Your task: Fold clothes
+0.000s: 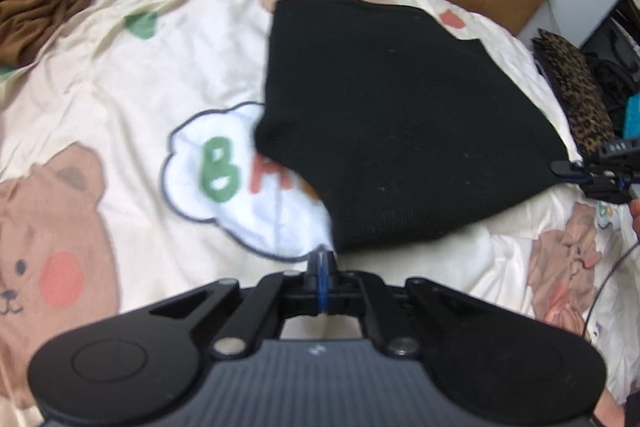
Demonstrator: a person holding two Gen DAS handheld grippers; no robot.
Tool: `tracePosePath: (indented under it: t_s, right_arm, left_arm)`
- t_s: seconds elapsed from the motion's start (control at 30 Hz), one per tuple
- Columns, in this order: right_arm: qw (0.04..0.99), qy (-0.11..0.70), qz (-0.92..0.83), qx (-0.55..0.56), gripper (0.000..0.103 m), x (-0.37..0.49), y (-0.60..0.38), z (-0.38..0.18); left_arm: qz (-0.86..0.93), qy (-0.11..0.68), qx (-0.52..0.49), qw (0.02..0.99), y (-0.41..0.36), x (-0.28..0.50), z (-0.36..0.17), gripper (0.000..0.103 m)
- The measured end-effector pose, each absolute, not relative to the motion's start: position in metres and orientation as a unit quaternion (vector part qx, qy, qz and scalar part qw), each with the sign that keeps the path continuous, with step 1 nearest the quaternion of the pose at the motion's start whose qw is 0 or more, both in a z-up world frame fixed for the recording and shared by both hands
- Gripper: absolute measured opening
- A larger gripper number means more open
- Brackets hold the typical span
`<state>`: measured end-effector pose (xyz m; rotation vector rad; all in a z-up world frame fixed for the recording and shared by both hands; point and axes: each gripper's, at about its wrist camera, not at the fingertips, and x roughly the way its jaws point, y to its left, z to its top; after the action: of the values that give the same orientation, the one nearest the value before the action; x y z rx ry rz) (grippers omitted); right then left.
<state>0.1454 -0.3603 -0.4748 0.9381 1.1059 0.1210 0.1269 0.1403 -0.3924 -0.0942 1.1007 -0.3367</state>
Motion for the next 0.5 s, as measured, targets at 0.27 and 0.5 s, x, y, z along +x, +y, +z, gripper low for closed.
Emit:
tracePosePath:
  t_s: [0.27, 0.5]
  right_arm:
    - [0.74, 0.502, 0.054, 0.444, 0.023, 0.137, -0.36, -0.482]
    - [0.74, 0.5, 0.059, 0.446, 0.023, 0.136, -0.361, -0.482]
  left_arm:
    - [-0.168, 0.465, -0.073, 0.866, 0.143, 0.135, -0.365, 0.003]
    - [-0.222, 0.449, -0.064, 0.863, 0.088, 0.144, -0.365, 0.014]
